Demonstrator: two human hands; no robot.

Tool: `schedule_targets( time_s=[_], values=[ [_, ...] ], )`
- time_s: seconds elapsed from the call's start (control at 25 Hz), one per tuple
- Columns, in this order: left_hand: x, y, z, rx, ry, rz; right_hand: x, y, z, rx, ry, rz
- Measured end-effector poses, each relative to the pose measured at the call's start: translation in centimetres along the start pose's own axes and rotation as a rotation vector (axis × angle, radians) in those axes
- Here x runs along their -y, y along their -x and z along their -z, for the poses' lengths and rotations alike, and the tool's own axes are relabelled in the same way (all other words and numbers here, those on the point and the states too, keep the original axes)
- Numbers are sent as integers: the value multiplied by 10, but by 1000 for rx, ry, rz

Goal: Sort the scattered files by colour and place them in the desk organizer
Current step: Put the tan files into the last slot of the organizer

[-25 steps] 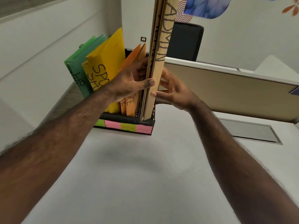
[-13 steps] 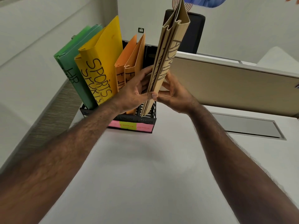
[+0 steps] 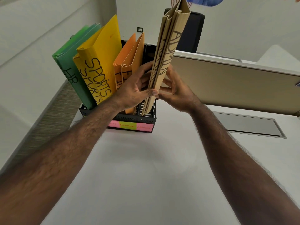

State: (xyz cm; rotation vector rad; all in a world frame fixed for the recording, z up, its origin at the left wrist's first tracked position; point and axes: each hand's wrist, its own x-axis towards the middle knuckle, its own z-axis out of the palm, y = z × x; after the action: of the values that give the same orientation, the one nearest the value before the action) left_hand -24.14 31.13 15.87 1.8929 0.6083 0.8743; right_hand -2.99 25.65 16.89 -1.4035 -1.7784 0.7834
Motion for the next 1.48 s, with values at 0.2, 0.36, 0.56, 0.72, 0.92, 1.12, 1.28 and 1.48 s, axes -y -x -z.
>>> schedule_targets(
  time_s=[0.2, 0.36, 0.56, 0.72, 0.92, 1.12, 1.28, 1.48],
  values=[
    [8, 4, -6, -37, -33, -4, -6, 4, -3, -25, 31, -15],
    [7, 3, -7, -41, -61, -17, -10, 8, -6, -102, 72, -6],
    [6, 4, -11, -62, -154, -60, -15, 13, -10, -116, 85, -25],
    [13, 7, -11, -77, -195, -57, -20, 14, -20, -189, 136, 23],
    [31, 18, -18, -131, -213, 33, -22, 14, -31, -255, 238, 5],
    [56, 30, -24, -126, -248, 114, -26, 18, -45, -264, 288, -26],
    [65, 40, -32, -178, -268, 128, -33, 24, -54, -248, 270, -46],
    [63, 59, -43, -236, -244, 175, -33, 39, -63, -254, 311, -98]
  ],
)
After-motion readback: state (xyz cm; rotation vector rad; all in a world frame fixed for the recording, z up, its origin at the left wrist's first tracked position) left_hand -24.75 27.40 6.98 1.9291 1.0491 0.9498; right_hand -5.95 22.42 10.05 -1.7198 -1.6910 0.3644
